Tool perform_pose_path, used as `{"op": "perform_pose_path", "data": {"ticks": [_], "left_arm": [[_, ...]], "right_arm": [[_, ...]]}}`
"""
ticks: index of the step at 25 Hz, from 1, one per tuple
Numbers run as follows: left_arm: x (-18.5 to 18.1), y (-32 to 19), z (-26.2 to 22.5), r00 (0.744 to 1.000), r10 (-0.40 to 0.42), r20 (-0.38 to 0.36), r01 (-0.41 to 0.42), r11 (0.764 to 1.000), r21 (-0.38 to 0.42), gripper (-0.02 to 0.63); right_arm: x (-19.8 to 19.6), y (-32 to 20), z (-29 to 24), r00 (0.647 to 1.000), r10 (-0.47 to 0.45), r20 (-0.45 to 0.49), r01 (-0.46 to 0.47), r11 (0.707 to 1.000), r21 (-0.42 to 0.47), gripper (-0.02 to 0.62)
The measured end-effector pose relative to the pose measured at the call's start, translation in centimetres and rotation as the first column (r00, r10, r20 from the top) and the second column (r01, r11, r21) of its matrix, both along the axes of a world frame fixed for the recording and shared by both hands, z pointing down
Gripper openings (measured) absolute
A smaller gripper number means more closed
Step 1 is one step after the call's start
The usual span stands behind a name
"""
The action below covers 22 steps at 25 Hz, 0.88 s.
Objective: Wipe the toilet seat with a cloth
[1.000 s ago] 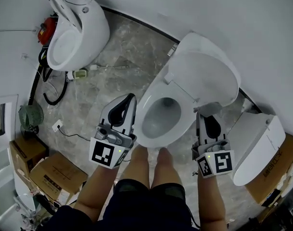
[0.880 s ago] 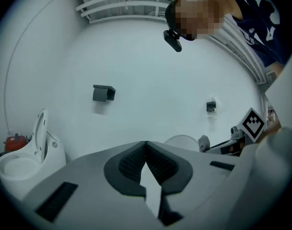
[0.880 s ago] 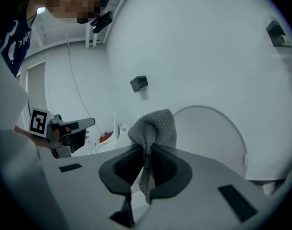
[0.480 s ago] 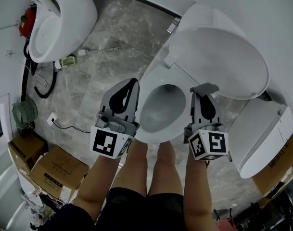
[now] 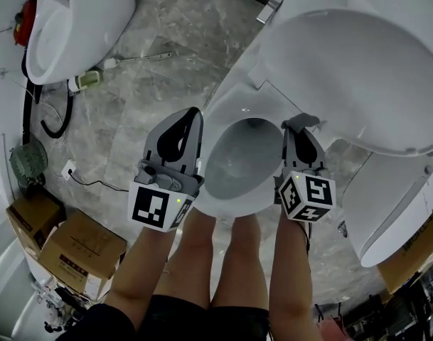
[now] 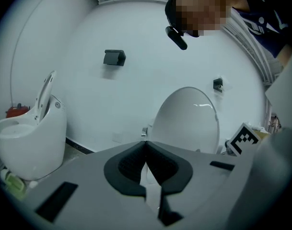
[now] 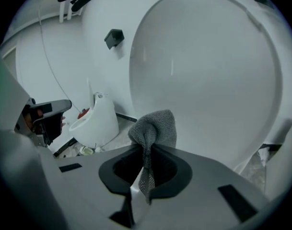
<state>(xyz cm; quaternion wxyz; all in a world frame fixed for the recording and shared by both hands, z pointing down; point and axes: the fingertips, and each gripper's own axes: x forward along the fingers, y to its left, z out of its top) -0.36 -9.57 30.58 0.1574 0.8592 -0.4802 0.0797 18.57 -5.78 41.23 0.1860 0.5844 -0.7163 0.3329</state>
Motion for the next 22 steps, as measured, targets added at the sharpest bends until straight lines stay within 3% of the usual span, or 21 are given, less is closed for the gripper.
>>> {"op": "perform_pose_path", "data": {"ticks": [7,14,22], "left_arm": [[0.1,0.5,3.8,0.998,0.044,0.037,-0.042,0.997,-0.062,0.012],[0.2,-0.6,4.0,0.999,0.043,0.015,-0.043,0.999,-0.021,0.012],[-0.2,-0.4,4.4,0.998,0.062,0.029,-0.061,0.998,-0.027,0.012]], "right_arm": [[2.5,3.1,6.7,0.983,0.013,-0.183,-0.045,0.984,-0.172,0.055],[5.5,5.3,9.8,0.956,0.065,-0.285,-0.146,0.952,-0.271,0.055],[0.9,1.0,10.2,0.956,-0.063,-0.288,-0.002,0.975,-0.221,0.054]]}}
